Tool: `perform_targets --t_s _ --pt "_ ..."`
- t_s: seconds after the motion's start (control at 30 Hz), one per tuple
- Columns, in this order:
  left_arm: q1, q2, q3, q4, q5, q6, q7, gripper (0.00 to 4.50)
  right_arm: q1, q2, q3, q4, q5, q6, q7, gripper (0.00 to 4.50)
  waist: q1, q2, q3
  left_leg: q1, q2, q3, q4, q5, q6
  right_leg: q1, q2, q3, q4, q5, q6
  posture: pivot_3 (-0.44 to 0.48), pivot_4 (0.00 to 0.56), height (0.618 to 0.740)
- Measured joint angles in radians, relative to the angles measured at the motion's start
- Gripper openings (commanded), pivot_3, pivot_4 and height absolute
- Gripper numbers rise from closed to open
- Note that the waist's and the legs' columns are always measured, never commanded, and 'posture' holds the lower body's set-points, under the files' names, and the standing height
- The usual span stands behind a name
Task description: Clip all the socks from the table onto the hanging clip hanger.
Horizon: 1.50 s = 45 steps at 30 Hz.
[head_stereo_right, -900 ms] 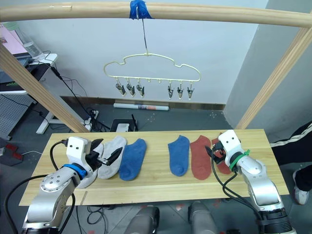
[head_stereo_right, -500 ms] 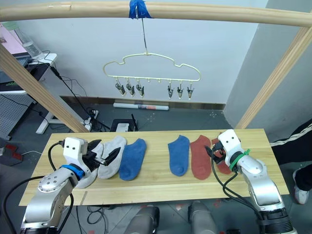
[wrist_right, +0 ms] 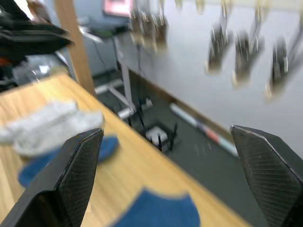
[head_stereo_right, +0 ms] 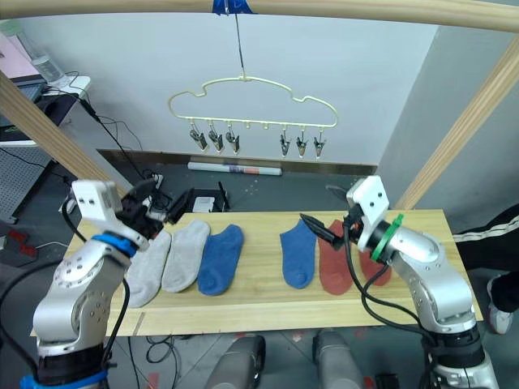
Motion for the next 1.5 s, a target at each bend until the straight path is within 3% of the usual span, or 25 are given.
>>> perform_targets --t_s 0.27,0.93,1.33,1.5 --pt "-0.188 -0.031 -0.036 0.189 0.069 -0.048 0.068 4.47 -0.058 0.035 0.004 0.004 0.017 0.033 -0.049 4.50 -0.002 -0.001 0.004 -0.002 0.000 0.000 -0.001 0.000 0.000 -0.002 0.000 0.000 0.000 0.001 -0.002 0.038 0.305 0.740" --pt "-0.380 -0.029 -0.085 0.537 0.153 -0.248 -0.017 4.47 -0.175 0.045 0.042 -0.032 0.052 -0.006 -0.021 4.50 -0.021 -0.001 0.009 -0.010 -0.001 -0.003 0.001 -0.001 0.000 -0.006 -0.001 -0.003 -0.003 0.001 -0.002 0.000 0.318 0.740" --pt "-0.430 -0.029 -0.085 0.609 0.170 -0.310 -0.035 4.47 -0.181 0.029 0.073 -0.032 0.027 -0.070 0.007 4.50 -0.028 -0.002 0.021 -0.011 -0.001 -0.005 0.001 0.000 -0.001 -0.007 -0.001 -0.003 -0.003 0.001 -0.002 0.001 0.317 0.740" --pt "-0.423 -0.028 -0.083 0.602 0.169 -0.310 -0.035 3.38 -0.181 0.034 0.079 -0.032 0.020 -0.091 0.004 4.50 -0.028 -0.003 0.022 -0.014 -0.001 -0.004 0.001 0.000 -0.002 -0.011 -0.002 -0.002 -0.002 0.001 -0.002 0.004 0.315 0.740"
